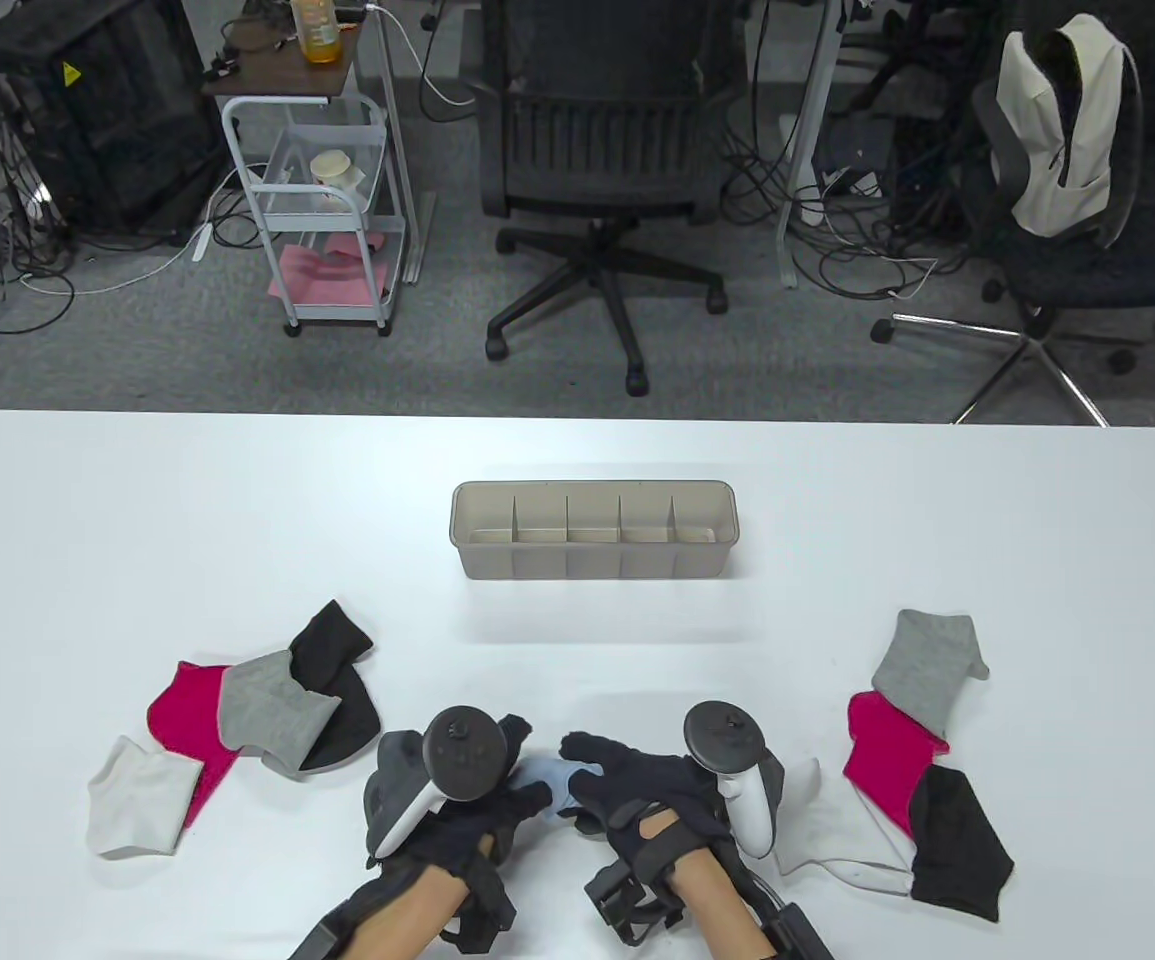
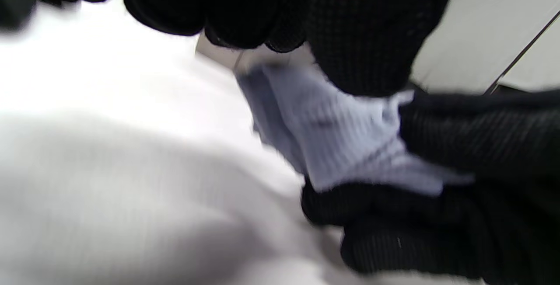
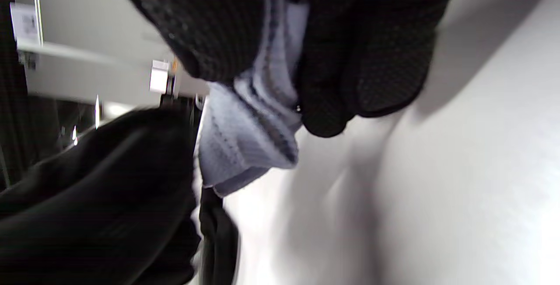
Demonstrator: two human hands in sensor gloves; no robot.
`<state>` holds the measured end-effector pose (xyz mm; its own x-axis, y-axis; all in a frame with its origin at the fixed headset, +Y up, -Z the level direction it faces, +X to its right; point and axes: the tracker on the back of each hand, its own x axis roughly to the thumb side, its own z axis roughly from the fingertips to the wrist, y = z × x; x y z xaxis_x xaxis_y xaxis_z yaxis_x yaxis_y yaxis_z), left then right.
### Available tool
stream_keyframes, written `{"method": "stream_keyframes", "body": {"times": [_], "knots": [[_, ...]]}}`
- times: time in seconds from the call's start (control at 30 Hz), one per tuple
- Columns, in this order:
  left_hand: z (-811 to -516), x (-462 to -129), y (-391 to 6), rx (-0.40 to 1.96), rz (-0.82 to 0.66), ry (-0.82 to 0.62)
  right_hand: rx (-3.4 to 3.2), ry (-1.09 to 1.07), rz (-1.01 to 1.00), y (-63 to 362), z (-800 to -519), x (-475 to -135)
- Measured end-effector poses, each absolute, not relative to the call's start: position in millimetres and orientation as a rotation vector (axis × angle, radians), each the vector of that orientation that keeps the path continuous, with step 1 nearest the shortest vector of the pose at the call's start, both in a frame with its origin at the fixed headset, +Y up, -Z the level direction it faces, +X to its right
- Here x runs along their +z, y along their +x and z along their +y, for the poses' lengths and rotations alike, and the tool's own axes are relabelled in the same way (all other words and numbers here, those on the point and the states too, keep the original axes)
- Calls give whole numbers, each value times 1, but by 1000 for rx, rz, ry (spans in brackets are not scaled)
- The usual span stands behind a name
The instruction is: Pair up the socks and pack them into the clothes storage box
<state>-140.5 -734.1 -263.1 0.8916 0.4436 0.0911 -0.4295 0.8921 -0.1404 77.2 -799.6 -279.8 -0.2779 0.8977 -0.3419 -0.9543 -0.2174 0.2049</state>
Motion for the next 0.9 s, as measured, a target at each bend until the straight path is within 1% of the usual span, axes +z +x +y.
{"method": "stream_keyframes", "body": {"times": [0.03,0.07,0.1,0.13,0.17,0.23,0.33,0.37,0.47,0.57,0.67,0.73,0.77,0.8,0.87,0.9], "knots": [[-729,-261,-139,434,-149,-79,1806,-181,413,79,-798,-280],[-728,-261,-136,450,-208,-86,1810,-182,392,81,-796,-280],[-730,-261,-133,464,-242,-108,1804,-172,383,82,-795,-280],[-735,-262,-129,468,-272,-160,1779,-154,378,82,-793,-279],[-740,-261,-125,443,-272,-202,1752,-129,381,80,-791,-278],[-741,-262,-122,414,-298,-186,1811,-112,368,81,-791,-277],[-738,-263,-124,419,-258,-93,1741,-65,401,78,-788,-274],[-736,-263,-125,404,-248,-65,1740,-62,383,76,-786,-273],[-734,-259,-121,358,-238,-31,1778,-45,359,73,-783,-274],[-735,-253,-109,250,-257,23,1721,-93,370,71,-787,-273],[-735,-246,-96,124,-297,110,1668,-125,393,74,-792,-273],[-732,-246,-92,92,-331,170,1605,-136,429,76,-796,-273],[-729,-249,-94,120,-342,178,1554,-150,439,77,-797,-273],[-726,-252,-100,209,-349,156,1507,-159,457,79,-800,-274],[-727,-261,-114,483,-369,63,1446,-167,476,82,-803,-274],[-729,-265,-123,658,-354,13,1418,-165,481,83,-804,-274]]}}
